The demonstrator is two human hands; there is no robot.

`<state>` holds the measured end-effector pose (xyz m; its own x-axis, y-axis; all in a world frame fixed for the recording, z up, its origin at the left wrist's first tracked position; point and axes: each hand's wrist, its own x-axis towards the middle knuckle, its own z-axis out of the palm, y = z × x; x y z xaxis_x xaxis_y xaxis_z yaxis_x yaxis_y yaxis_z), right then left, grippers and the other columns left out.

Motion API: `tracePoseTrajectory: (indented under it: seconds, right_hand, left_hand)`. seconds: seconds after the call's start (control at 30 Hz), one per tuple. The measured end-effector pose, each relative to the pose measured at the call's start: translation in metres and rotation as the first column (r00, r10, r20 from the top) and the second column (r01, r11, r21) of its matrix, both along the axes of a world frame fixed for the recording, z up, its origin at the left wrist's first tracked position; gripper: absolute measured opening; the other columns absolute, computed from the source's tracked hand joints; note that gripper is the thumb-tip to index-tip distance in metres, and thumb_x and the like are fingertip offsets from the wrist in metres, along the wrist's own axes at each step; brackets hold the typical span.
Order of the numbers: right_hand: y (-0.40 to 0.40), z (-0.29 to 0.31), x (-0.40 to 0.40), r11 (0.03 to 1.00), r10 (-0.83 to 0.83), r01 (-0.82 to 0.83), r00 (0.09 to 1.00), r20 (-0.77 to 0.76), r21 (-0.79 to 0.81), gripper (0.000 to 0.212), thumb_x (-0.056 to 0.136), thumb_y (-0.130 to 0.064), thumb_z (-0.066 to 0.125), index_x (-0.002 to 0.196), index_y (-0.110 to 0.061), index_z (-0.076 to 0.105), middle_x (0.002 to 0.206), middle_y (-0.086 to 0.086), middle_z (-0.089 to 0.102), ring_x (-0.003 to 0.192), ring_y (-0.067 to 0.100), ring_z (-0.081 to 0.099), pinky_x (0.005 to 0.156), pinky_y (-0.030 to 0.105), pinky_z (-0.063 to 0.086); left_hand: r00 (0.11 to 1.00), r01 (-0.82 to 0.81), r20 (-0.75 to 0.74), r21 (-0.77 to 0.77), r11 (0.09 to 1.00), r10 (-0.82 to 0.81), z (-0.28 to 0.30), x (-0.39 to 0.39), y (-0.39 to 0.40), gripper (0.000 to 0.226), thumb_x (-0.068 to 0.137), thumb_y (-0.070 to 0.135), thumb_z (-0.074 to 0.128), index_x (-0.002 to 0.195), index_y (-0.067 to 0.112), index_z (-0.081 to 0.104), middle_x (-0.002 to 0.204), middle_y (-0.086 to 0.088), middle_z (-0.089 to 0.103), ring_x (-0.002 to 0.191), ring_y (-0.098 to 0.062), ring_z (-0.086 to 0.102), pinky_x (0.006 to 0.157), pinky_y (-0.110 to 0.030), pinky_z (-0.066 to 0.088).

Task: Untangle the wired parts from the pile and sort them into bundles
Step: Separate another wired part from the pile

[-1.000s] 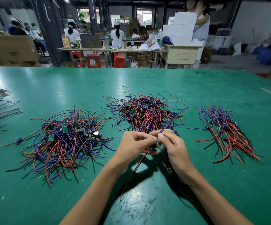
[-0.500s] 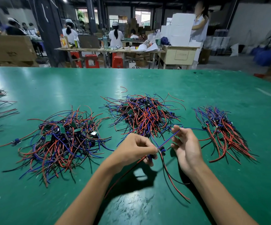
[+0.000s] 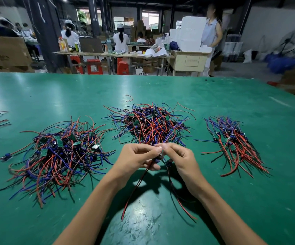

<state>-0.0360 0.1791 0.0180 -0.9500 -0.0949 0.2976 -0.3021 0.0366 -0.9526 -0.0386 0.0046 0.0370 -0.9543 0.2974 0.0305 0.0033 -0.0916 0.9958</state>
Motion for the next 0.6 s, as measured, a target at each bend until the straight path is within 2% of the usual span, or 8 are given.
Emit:
tracePoseTrajectory:
  seconds: [0.1, 0.2, 0.27, 0.37, 0.43, 0.5, 0.57, 0.6]
  right_hand:
    - [-0.006, 0.004, 0.003, 0.997, -0.071, 0.072, 0.997, -0.029, 0.025, 0.022, 0.102, -0.019, 0.058, 0.090, -0.013, 0.076, 0.092, 0.010, 0.076, 0.085, 0.012, 0.066, 0.081, 0.025, 0.051]
    - [0.001, 0.024, -0.007, 0.914, -0.223, 0.263, 0.961, 0.161, -0.308, 0.022, 0.107, -0.018, 0.047, 0.091, -0.015, 0.062, 0.084, 0.006, 0.078, 0.073, 0.016, 0.071, 0.068, 0.024, 0.058]
    - [0.024, 0.042, -0.025, 0.834, -0.326, 0.405, 0.910, 0.257, -0.375, 0.020, 0.107, -0.020, 0.045, 0.094, -0.016, 0.060, 0.070, 0.004, 0.073, 0.057, 0.014, 0.069, 0.051, 0.023, 0.054]
    - [0.069, 0.065, -0.065, 0.819, -0.553, 0.572, 0.808, 0.205, -0.046, 0.022, 0.104, -0.021, 0.049, 0.106, -0.015, 0.070, 0.066, 0.000, 0.063, 0.042, 0.007, 0.052, 0.041, 0.017, 0.040]
    - [0.098, 0.074, -0.092, 0.746, -0.658, 0.630, 0.748, 0.087, 0.218, 0.028, 0.104, -0.025, 0.048, 0.111, -0.012, 0.072, 0.075, 0.005, 0.070, 0.055, 0.016, 0.057, 0.054, 0.025, 0.049]
    - [0.126, 0.073, -0.111, 0.573, -0.702, 0.586, 0.712, -0.026, 0.573, 0.036, 0.104, -0.033, 0.048, 0.115, -0.006, 0.070, 0.097, 0.017, 0.074, 0.087, 0.033, 0.067, 0.081, 0.037, 0.054]
    - [0.146, 0.061, -0.118, 0.336, -0.698, 0.400, 0.713, -0.059, 0.853, 0.045, 0.101, -0.042, 0.054, 0.115, 0.000, 0.063, 0.117, 0.026, 0.066, 0.111, 0.042, 0.061, 0.090, 0.042, 0.049]
    - [0.152, 0.053, -0.118, 0.241, -0.682, 0.342, 0.726, -0.092, 0.908, 0.048, 0.099, -0.044, 0.058, 0.115, 0.001, 0.060, 0.121, 0.026, 0.064, 0.115, 0.042, 0.058, 0.090, 0.043, 0.048]
  left_hand:
    - [0.999, 0.018, 0.034, 0.045, 0.999, -0.019, -0.001, 0.000, 0.002, 0.025, 0.087, 0.030, 0.074, 0.096, 0.007, 0.080, 0.095, -0.014, 0.077, 0.069, -0.023, 0.074, 0.064, -0.022, 0.057]
    - [0.996, -0.027, 0.084, 0.108, 0.994, 0.018, -0.002, -0.003, 0.004, 0.035, 0.087, 0.036, 0.071, 0.099, 0.005, 0.079, 0.100, -0.019, 0.076, 0.085, -0.028, 0.076, 0.073, -0.025, 0.061]
    - [0.990, -0.104, 0.107, 0.152, 0.983, 0.089, -0.002, -0.007, 0.004, 0.038, 0.085, 0.035, 0.071, 0.102, 0.001, 0.077, 0.101, -0.020, 0.076, 0.093, -0.031, 0.075, 0.080, -0.028, 0.061]
    - [0.982, -0.165, 0.118, 0.166, 0.972, 0.147, -0.003, -0.011, 0.001, 0.033, 0.082, 0.030, 0.072, 0.099, 0.001, 0.077, 0.100, -0.021, 0.075, 0.093, -0.033, 0.074, 0.082, -0.031, 0.062]
    - [0.982, -0.165, 0.119, 0.147, 0.975, 0.149, -0.003, -0.011, 0.000, 0.025, 0.085, 0.024, 0.072, 0.099, 0.003, 0.078, 0.101, -0.021, 0.075, 0.088, -0.031, 0.073, 0.080, -0.031, 0.062]
    - [0.982, -0.163, 0.117, 0.118, 0.979, 0.150, -0.003, -0.010, 0.000, 0.020, 0.089, 0.021, 0.071, 0.099, 0.006, 0.079, 0.102, -0.018, 0.076, 0.085, -0.028, 0.072, 0.079, -0.031, 0.062]
    - [0.982, -0.158, 0.116, 0.108, 0.982, 0.146, -0.002, -0.010, -0.001, 0.022, 0.087, 0.024, 0.072, 0.100, 0.007, 0.079, 0.102, -0.015, 0.076, 0.081, -0.025, 0.071, 0.075, -0.028, 0.062]
    - [0.982, -0.159, 0.118, 0.110, 0.981, 0.146, -0.002, -0.010, -0.002, 0.024, 0.085, 0.025, 0.073, 0.101, 0.007, 0.079, 0.101, -0.015, 0.076, 0.079, -0.024, 0.070, 0.072, -0.027, 0.062]
